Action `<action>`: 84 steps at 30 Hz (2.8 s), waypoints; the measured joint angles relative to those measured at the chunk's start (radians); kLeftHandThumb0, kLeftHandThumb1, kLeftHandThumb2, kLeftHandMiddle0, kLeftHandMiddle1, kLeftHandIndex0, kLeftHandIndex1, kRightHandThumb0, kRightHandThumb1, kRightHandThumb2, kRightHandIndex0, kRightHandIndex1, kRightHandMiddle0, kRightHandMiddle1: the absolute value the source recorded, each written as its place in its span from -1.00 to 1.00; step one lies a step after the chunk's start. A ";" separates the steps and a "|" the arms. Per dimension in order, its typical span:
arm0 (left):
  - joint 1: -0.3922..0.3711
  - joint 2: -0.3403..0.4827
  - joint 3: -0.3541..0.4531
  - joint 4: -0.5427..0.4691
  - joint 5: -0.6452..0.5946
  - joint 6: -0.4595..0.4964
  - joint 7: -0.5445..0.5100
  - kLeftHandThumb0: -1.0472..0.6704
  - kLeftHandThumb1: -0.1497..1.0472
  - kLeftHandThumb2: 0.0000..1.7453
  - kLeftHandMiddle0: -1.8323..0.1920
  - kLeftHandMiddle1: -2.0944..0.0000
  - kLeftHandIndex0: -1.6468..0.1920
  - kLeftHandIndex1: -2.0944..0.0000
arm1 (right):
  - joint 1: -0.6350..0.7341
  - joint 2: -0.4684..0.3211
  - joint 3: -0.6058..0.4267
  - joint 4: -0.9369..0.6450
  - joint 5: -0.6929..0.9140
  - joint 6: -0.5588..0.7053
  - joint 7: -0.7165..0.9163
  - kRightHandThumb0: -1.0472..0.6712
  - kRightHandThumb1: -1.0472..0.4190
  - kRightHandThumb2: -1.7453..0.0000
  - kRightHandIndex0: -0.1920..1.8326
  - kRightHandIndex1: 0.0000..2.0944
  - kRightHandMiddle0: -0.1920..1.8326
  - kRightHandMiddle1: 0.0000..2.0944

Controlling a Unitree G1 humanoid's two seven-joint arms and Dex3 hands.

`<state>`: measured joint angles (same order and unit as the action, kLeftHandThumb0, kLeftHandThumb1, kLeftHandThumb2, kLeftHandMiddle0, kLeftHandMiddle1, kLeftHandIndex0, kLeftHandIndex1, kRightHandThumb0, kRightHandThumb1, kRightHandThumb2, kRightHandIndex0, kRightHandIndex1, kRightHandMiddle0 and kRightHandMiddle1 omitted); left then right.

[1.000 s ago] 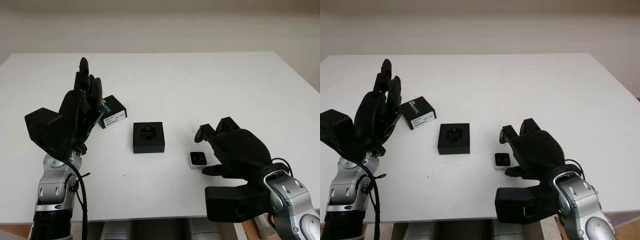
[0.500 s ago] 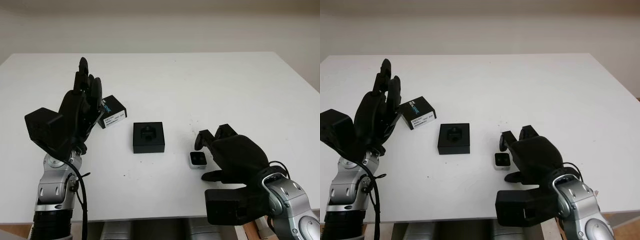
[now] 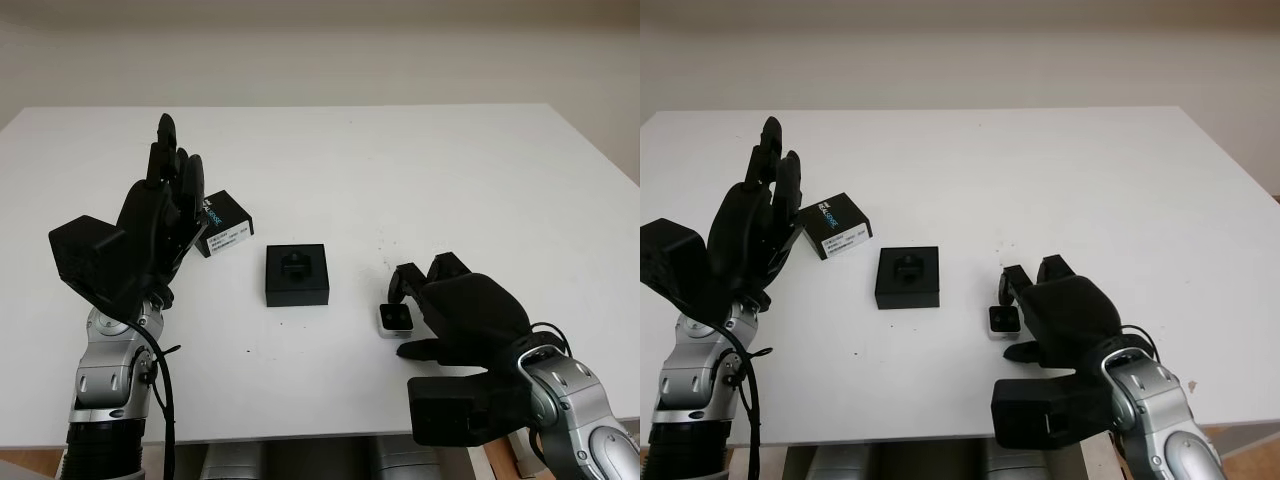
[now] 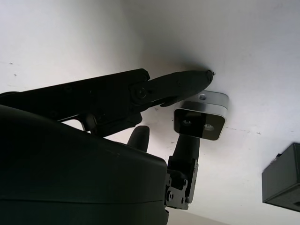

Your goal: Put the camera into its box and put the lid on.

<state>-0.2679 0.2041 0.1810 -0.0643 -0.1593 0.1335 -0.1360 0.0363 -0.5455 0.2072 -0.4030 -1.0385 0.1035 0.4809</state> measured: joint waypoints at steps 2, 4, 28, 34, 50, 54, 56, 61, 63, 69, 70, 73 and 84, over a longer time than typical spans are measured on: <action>0.000 0.000 0.000 0.000 0.000 0.000 -0.002 -0.71 1.00 -0.31 1.00 1.00 1.00 1.00 | -0.001 0.000 0.002 0.000 0.000 0.000 0.002 -0.36 -1.00 0.88 -1.00 0.46 -1.00 0.41; 0.000 0.000 0.000 0.000 0.000 0.000 -0.002 -0.71 1.00 -0.31 1.00 1.00 1.00 1.00 | -0.002 0.000 0.003 0.002 0.001 0.000 0.001 -0.36 -1.00 0.87 -1.00 0.44 -1.00 0.41; 0.000 0.000 0.000 0.000 0.001 0.000 0.008 -0.72 1.00 -0.32 1.00 1.00 1.00 1.00 | -0.003 -0.015 0.003 0.055 0.035 -0.072 -0.164 -0.13 -1.00 0.62 -0.82 -0.11 -0.73 0.15; 0.000 0.000 0.000 0.000 0.001 0.002 0.012 -0.72 1.00 -0.32 1.00 1.00 1.00 1.00 | -0.005 -0.017 -0.001 0.083 0.051 -0.065 -0.168 -0.16 -1.00 0.58 -0.57 -0.87 -0.84 0.41; 0.003 -0.001 -0.001 -0.002 0.000 0.000 0.006 -0.71 1.00 -0.36 1.00 1.00 1.00 1.00 | -0.212 0.064 -0.100 0.252 0.434 0.074 -0.104 -0.24 -1.00 0.73 -0.52 -0.93 -0.70 0.74; 0.004 -0.001 0.000 -0.013 0.000 0.001 0.012 -0.71 1.00 -0.36 1.00 1.00 1.00 1.00 | -0.224 0.064 -0.096 0.280 0.452 0.076 -0.104 -0.24 -1.00 0.77 -0.49 -0.93 -0.61 0.65; 0.004 -0.001 -0.001 -0.013 0.000 0.001 0.012 -0.71 1.00 -0.35 1.00 1.00 1.00 1.00 | -0.226 0.064 -0.096 0.287 0.468 0.076 -0.114 -0.23 -1.00 0.79 -0.48 -0.93 -0.59 0.65; 0.004 -0.001 -0.001 -0.014 0.000 0.001 0.009 -0.71 1.00 -0.34 1.00 1.00 1.00 1.00 | -0.240 0.071 -0.097 0.288 0.507 0.084 -0.127 -0.25 -1.00 0.78 -0.49 -0.94 -0.60 0.70; 0.004 -0.001 -0.002 -0.014 0.000 0.001 0.009 -0.71 1.00 -0.34 1.00 1.00 1.00 1.00 | -0.255 0.076 -0.097 0.284 0.518 0.103 -0.121 -0.25 -1.00 0.78 -0.49 -0.94 -0.60 0.71; 0.004 -0.006 -0.003 -0.014 0.000 0.002 0.017 -0.71 1.00 -0.36 1.00 1.00 1.00 1.00 | -0.347 0.079 -0.079 0.284 0.557 0.105 -0.089 -0.25 -1.00 0.77 -0.53 -0.96 -0.57 0.68; 0.004 -0.007 -0.004 -0.014 0.000 0.003 0.017 -0.71 1.00 -0.36 1.00 1.00 1.00 1.00 | -0.364 0.085 -0.072 0.289 0.567 0.100 -0.087 -0.26 -1.00 0.77 -0.54 -0.97 -0.56 0.68; 0.004 -0.010 -0.005 -0.016 0.000 0.003 0.019 -0.71 1.00 -0.36 1.00 1.00 1.00 1.00 | -0.414 0.107 -0.052 0.325 0.594 0.067 -0.087 -0.26 -1.00 0.78 -0.56 -0.97 -0.54 0.67; 0.006 -0.012 -0.012 -0.022 0.003 0.007 0.030 -0.72 1.00 -0.35 1.00 1.00 1.00 1.00 | -0.544 0.163 -0.014 0.512 0.630 -0.068 -0.150 -0.29 -1.00 0.78 -0.65 -0.98 -0.52 0.68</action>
<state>-0.2623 0.1919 0.1694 -0.0866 -0.1559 0.1402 -0.1064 -0.5076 -0.3821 0.1931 0.1093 -0.4086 0.0354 0.3308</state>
